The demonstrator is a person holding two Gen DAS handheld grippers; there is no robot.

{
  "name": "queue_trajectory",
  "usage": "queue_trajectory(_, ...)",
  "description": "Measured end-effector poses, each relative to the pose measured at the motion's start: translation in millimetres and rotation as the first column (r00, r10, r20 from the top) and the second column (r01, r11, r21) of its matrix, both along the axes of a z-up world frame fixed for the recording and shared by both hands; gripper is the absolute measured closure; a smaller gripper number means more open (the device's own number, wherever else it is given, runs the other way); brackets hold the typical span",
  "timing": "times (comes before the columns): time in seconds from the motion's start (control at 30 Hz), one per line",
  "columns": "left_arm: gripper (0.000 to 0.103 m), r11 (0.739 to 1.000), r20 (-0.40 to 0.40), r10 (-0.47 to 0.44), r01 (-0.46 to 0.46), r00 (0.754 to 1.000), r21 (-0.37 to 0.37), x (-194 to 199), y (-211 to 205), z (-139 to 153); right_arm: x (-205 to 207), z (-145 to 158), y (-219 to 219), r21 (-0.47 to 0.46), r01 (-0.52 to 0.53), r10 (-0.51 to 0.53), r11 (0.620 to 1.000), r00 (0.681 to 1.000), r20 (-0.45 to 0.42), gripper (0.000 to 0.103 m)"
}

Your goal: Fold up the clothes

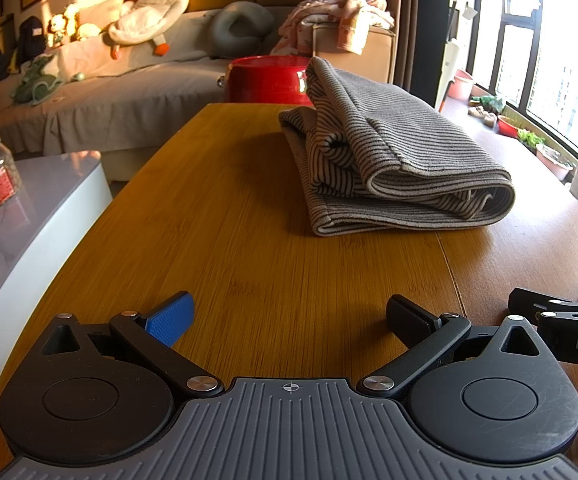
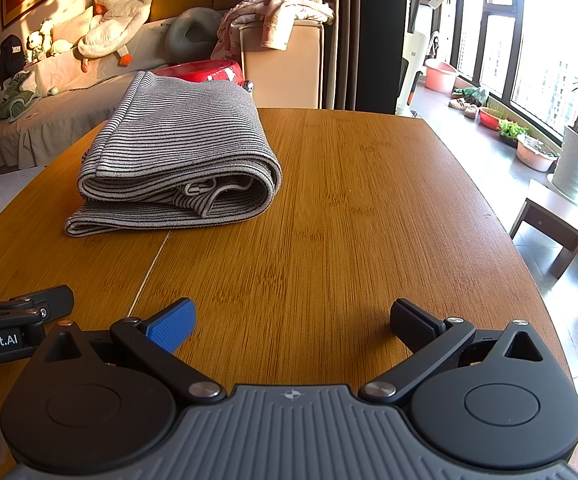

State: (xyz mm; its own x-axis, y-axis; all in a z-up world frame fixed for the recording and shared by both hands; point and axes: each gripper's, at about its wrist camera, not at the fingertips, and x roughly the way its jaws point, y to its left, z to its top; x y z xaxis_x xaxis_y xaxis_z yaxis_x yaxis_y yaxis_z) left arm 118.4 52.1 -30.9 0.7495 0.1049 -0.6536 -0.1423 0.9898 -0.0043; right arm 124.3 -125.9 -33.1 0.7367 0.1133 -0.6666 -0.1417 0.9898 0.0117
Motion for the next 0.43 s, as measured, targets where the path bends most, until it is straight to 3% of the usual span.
queue_trajectory(0.43, 0.0, 1.0, -0.002, -0.005, 0.005, 1.0, 0.004, 0.3, -0.4, 0.8, -0.9, 1.8, 0.5, -0.001, 0.004, -0.004, 1.0, 1.0, 0.0, 0.0)
